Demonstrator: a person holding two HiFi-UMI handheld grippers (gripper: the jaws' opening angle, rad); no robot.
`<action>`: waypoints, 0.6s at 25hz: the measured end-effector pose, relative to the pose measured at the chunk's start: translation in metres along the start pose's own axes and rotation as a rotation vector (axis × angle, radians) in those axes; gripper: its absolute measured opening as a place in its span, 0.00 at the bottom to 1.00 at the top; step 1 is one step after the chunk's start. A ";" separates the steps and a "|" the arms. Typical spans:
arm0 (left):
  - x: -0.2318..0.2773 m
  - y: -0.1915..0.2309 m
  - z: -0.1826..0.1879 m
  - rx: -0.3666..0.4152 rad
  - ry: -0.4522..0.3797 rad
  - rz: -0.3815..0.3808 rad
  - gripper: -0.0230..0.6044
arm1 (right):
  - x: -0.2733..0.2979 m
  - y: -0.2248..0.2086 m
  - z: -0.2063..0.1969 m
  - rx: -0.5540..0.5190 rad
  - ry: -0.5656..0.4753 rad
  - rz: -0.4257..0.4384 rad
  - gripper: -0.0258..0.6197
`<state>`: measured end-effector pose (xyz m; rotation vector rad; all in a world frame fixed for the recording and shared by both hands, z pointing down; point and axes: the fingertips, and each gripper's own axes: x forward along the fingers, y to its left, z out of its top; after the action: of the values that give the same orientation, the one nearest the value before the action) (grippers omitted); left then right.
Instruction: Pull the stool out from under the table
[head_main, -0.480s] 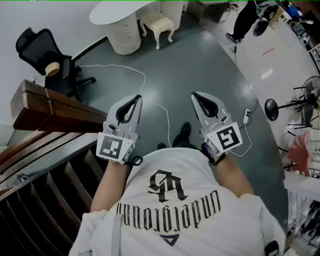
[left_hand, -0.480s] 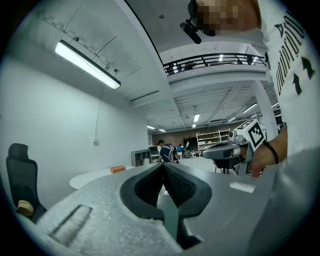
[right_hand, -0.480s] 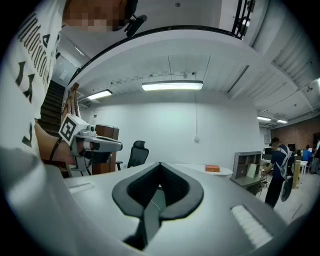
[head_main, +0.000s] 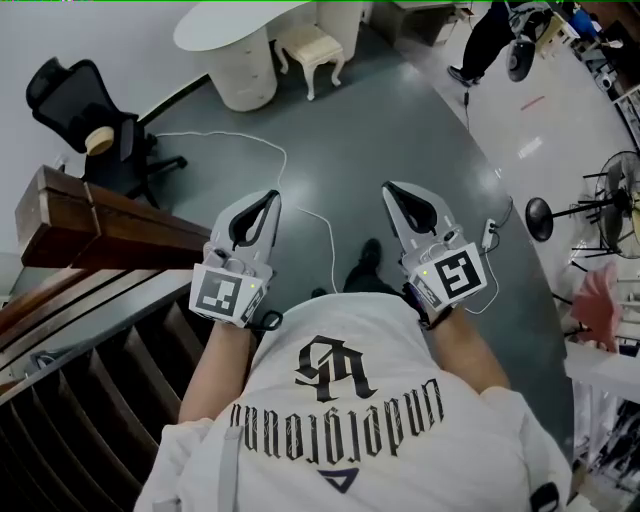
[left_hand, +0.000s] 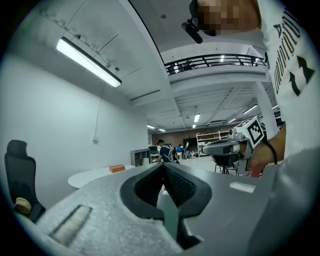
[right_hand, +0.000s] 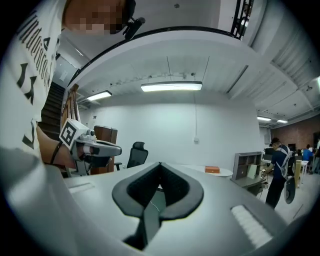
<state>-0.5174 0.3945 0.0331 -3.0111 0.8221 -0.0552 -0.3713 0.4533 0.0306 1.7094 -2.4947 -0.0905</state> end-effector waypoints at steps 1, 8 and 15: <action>0.004 0.002 -0.002 -0.003 0.003 0.000 0.05 | 0.002 -0.004 -0.001 -0.004 0.001 0.001 0.04; 0.049 0.022 -0.013 0.006 0.015 0.027 0.05 | 0.025 -0.058 -0.019 0.001 -0.003 -0.003 0.04; 0.160 0.046 -0.026 -0.001 0.022 0.085 0.05 | 0.066 -0.169 -0.047 -0.006 -0.003 0.022 0.04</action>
<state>-0.4037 0.2731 0.0628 -2.9777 0.9517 -0.0867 -0.2325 0.3313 0.0617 1.6805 -2.5117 -0.0984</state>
